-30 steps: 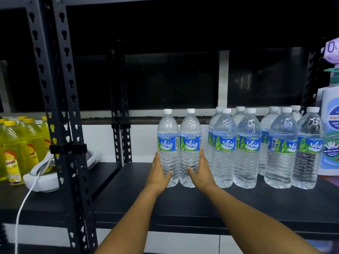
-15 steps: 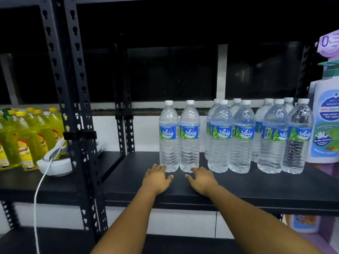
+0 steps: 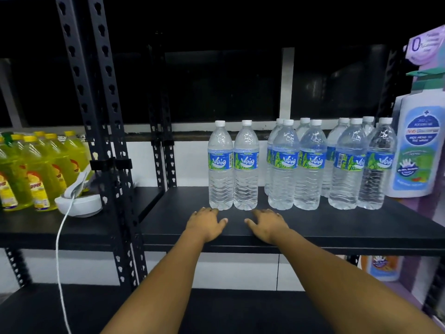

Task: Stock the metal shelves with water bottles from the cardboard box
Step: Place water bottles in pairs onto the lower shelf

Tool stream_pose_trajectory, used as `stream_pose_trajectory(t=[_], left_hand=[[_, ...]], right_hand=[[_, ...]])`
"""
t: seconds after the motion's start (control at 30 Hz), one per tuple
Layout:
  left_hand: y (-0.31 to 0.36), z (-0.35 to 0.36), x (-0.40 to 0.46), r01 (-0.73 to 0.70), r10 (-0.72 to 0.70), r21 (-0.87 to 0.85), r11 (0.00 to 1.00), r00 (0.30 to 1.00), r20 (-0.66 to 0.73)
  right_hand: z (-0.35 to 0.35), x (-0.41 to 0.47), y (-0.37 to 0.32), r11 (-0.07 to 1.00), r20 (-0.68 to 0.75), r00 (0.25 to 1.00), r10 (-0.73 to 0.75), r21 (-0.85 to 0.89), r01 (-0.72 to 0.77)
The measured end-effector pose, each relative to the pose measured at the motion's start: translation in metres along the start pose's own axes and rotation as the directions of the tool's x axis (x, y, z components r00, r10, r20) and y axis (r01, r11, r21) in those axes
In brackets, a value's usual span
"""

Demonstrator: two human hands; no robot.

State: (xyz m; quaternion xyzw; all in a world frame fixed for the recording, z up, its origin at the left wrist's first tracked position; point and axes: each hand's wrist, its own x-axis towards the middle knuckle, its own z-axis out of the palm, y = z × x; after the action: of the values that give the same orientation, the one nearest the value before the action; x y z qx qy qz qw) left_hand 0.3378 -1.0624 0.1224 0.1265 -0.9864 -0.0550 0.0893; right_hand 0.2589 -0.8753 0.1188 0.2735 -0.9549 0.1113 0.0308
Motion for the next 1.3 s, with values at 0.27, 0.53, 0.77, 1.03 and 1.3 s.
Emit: stream_pose_trajectory(t=[0.27,0.53,0.77,1.03,1.3], left_hand=[[0.022,-0.008,-0.01,0.019,-0.019,-0.007,1.0,1.0,-0.001],[0.06,-0.01,-0.02,0.041,-0.043,-0.088,0.995,0.999,-0.021],[0.091,-0.033,-0.028,0.076,-0.076,-0.077,0.994,0.997,-0.009],[0.118,-0.125,-0.019,0.12,-0.11,-0.135,0.984,0.991,0.079],[0.157,-0.219,-0.024,0.173,-0.139,-0.17,0.97,0.971,0.194]], right_hand=[[-0.009,-0.015,0.016,0.999,-0.013,1.0,-0.003,0.034,0.004],[-0.026,-0.034,0.048,0.999,-0.031,0.999,-0.041,0.012,0.041],[-0.056,-0.043,0.07,0.996,-0.021,0.997,-0.077,0.033,0.078],[-0.148,-0.046,0.072,0.996,0.096,0.994,-0.047,0.079,0.04],[-0.255,-0.054,0.065,0.996,0.181,0.984,-0.004,0.092,-0.013]])
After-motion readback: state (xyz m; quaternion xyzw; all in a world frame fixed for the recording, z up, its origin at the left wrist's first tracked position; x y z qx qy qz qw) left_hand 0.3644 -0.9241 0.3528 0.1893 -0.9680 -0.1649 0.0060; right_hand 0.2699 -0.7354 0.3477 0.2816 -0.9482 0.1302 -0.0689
